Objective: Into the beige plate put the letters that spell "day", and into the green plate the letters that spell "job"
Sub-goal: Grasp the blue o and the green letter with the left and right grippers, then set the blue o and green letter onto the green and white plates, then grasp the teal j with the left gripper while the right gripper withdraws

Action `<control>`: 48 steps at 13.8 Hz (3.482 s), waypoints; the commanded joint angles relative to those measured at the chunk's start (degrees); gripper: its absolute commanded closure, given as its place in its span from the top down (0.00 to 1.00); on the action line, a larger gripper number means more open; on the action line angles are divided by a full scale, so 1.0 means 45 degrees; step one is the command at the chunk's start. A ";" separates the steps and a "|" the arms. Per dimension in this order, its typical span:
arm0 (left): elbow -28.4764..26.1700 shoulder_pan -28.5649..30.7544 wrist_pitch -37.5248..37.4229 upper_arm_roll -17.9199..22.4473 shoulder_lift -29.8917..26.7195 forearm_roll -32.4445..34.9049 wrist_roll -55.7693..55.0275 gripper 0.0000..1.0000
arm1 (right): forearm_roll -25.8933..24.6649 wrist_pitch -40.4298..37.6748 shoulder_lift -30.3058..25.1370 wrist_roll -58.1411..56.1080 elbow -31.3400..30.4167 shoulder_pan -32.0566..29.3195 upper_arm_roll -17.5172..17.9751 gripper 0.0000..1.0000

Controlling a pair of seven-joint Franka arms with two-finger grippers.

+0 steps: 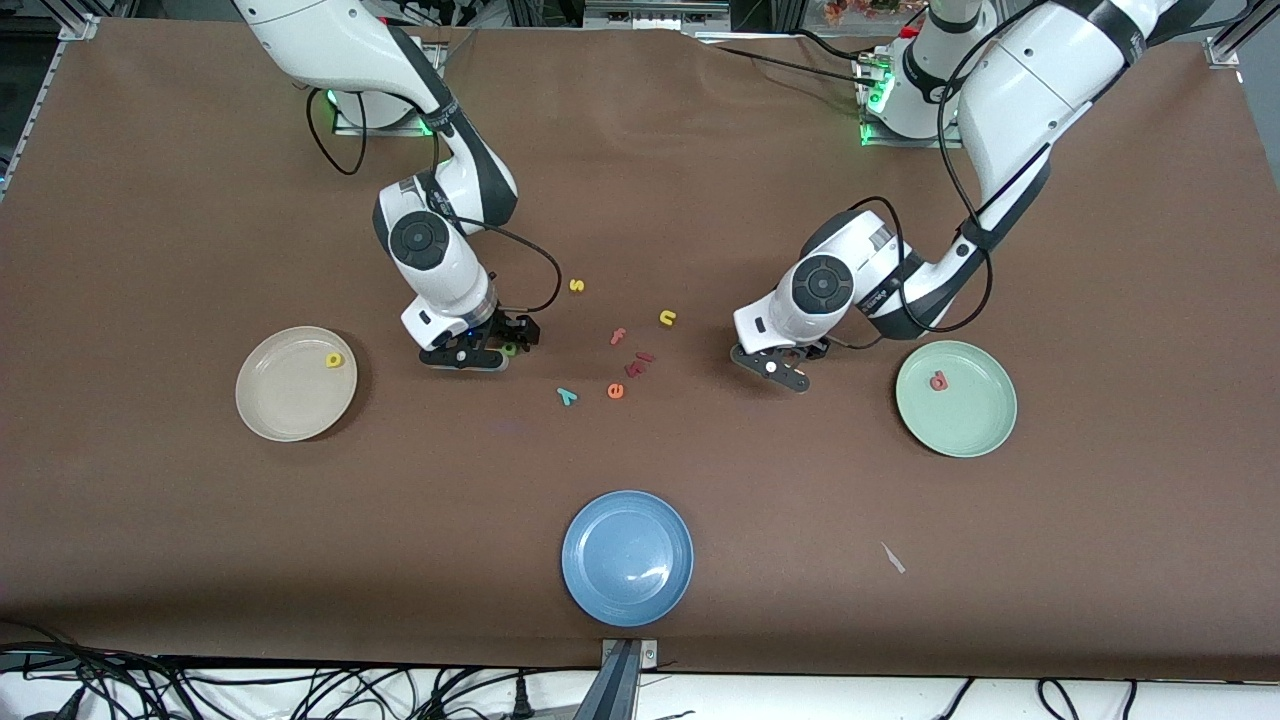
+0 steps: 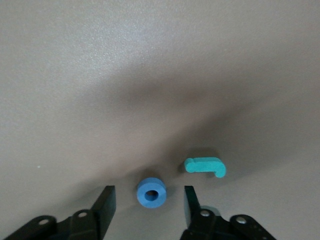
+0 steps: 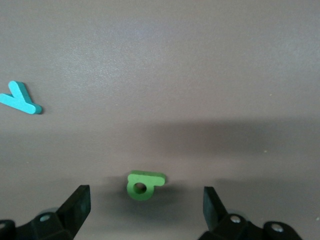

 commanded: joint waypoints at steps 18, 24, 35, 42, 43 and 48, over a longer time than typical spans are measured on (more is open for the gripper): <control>0.0733 0.3934 -0.1920 -0.0157 -0.1318 0.0616 0.6251 0.00 | -0.0215 0.0118 0.0806 -0.0481 0.0555 0.0046 0.0067 0.55; 0.0850 0.5792 -0.1823 -0.0040 -0.0734 0.0830 0.8290 0.00 | -0.0195 0.0078 0.0806 -0.0481 0.0535 0.0065 0.0106 0.44; 0.1083 0.6732 -0.2560 -0.1130 -0.0379 0.0538 0.8664 1.00 | -0.0214 -0.2472 0.0787 -0.0558 0.2073 -0.0032 0.0106 0.32; 0.2159 0.5427 -0.4303 -0.2539 -0.0439 -0.1903 0.2912 1.00 | -0.0098 -0.6070 -0.0110 -0.6097 0.2996 -0.0462 -0.2253 0.30; 0.2159 0.5037 -0.4284 -0.2637 -0.0439 -0.1923 0.1450 1.00 | -0.0078 -0.6287 -0.0266 -0.6821 0.2938 -0.0462 -0.2606 0.30; 0.2198 0.2888 -0.3856 -0.2658 -0.0205 -0.2158 -0.7003 1.00 | 0.0622 -0.5900 -0.0600 -1.1235 0.2235 -0.0521 -0.4579 0.30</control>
